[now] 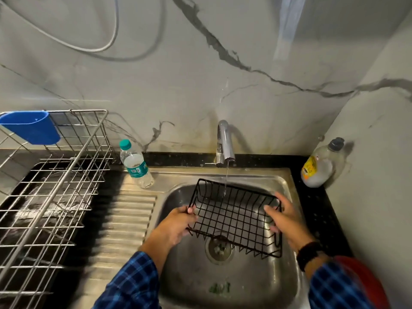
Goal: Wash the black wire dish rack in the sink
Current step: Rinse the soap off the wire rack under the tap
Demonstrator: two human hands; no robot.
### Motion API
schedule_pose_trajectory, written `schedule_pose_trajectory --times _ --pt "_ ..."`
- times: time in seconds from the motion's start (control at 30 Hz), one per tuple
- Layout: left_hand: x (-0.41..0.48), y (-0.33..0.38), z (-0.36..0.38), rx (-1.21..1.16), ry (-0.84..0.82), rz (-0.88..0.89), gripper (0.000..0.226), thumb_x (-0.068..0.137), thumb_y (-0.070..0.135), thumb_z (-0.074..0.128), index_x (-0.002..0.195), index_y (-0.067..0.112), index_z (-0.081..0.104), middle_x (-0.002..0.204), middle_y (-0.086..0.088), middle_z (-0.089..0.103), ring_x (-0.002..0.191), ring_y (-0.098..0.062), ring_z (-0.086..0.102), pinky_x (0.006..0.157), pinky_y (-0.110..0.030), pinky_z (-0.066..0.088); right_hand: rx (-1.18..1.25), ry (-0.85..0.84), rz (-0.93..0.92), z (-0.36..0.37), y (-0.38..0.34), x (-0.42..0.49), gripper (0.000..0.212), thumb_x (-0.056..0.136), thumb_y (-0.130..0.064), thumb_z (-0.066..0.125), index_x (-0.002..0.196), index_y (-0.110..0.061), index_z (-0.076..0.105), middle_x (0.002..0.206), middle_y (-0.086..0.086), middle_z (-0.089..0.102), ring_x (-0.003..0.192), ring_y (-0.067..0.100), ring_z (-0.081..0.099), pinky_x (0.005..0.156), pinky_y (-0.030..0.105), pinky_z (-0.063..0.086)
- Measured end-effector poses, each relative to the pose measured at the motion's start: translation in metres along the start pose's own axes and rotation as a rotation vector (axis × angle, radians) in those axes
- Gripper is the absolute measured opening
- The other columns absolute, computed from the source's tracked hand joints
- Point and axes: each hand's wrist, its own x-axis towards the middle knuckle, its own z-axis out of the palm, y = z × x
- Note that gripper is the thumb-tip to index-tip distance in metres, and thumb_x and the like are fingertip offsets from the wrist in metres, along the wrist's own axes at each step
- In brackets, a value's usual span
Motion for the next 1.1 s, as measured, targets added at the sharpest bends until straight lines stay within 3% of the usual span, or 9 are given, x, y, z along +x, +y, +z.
schedule_pose_trajectory --times 0.1,0.27,0.37,0.47,0.63,0.73,0.87,0.97,1.1 --pt "0.006 0.001 0.014 0.025 -0.043 0.002 0.028 0.096 -0.006 0.054 0.11 0.017 0.065 0.112 0.004 0.064 0.122 -0.021 0.054 0.101 -0.05 0.047 0.014 0.181 -0.189 -0.007 0.004 0.004 0.064 0.096 -0.009 0.056 0.151 -0.037 0.036 0.125 -0.012 0.059 0.088 0.016 0.068 0.073 0.037 0.06" --pt "0.007 0.008 0.037 0.161 -0.076 -0.035 0.03 0.103 0.004 0.047 0.112 0.03 0.058 0.133 -0.004 0.052 0.12 -0.031 0.055 0.083 -0.057 0.057 0.299 0.15 -0.311 -0.028 -0.018 0.0 0.045 0.101 0.0 0.048 0.135 -0.029 0.052 0.121 -0.001 0.067 0.085 0.016 0.071 0.073 0.032 0.056" --pt "0.007 0.01 0.048 0.181 -0.104 -0.084 0.035 0.104 0.007 0.045 0.123 0.034 0.057 0.144 -0.008 0.048 0.121 -0.034 0.057 0.089 -0.062 0.055 0.42 0.167 -0.378 -0.028 -0.025 -0.009 0.032 0.101 -0.009 0.053 0.127 -0.027 0.061 0.104 0.0 0.07 0.059 0.007 0.049 0.047 0.019 0.04" --pt "0.005 0.018 0.053 0.036 -0.166 -0.174 0.024 0.102 0.029 0.056 0.125 0.026 0.059 0.142 -0.014 0.055 0.127 -0.037 0.054 0.101 -0.069 0.042 0.431 0.228 -0.466 -0.02 -0.029 -0.017 0.02 0.104 -0.026 0.051 0.11 -0.016 0.068 0.081 0.011 0.052 0.053 0.009 0.036 0.041 0.017 0.029" --pt "0.013 0.018 0.035 -0.359 -0.214 -0.17 0.087 0.096 0.073 0.028 0.144 0.004 0.051 0.15 -0.015 0.05 0.145 -0.039 0.037 0.116 -0.07 0.013 0.284 0.316 -0.405 -0.011 -0.029 -0.01 0.029 0.103 -0.037 0.049 0.083 -0.023 0.065 0.066 0.002 0.05 0.057 0.012 0.043 0.054 0.029 0.043" --pt "0.027 0.007 0.031 -0.471 -0.146 -0.052 0.075 0.094 0.073 0.038 0.07 0.014 0.077 0.104 -0.007 0.07 0.114 -0.029 0.062 0.109 -0.054 0.039 0.158 0.41 -0.384 -0.001 -0.022 -0.007 0.012 0.097 -0.033 0.056 0.095 -0.024 0.064 0.088 -0.004 0.065 0.076 0.009 0.059 0.079 0.042 0.055" --pt "0.018 0.012 0.033 -0.46 -0.071 0.147 0.05 0.104 0.048 0.041 0.114 0.012 0.074 0.064 0.005 0.07 0.079 -0.01 0.073 0.103 -0.036 0.047 0.157 0.521 -0.327 0.003 -0.017 -0.006 0.016 0.095 -0.024 0.064 0.109 -0.023 0.055 0.103 -0.009 0.059 0.083 -0.013 0.059 0.071 0.008 0.048" --pt "0.013 0.018 0.032 -0.348 -0.071 0.261 0.034 0.105 0.032 0.046 0.118 0.011 0.069 0.074 0.006 0.077 0.076 -0.003 0.073 0.096 -0.028 0.048 0.325 0.104 -0.035 -0.002 -0.012 0.005 0.035 0.097 -0.049 0.056 0.119 -0.023 0.064 0.121 0.0 0.067 0.099 0.011 0.068 0.087 0.038 0.058" --pt "0.02 0.027 0.029 -0.261 -0.011 0.243 0.037 0.109 0.03 0.038 0.099 0.021 0.072 0.083 0.007 0.079 0.107 -0.016 0.066 0.09 -0.027 0.046 0.174 0.139 -0.137 -0.002 -0.017 0.019 0.034 0.096 -0.055 0.05 0.108 -0.03 0.069 0.112 0.001 0.073 0.09 0.018 0.071 0.08 0.043 0.059"
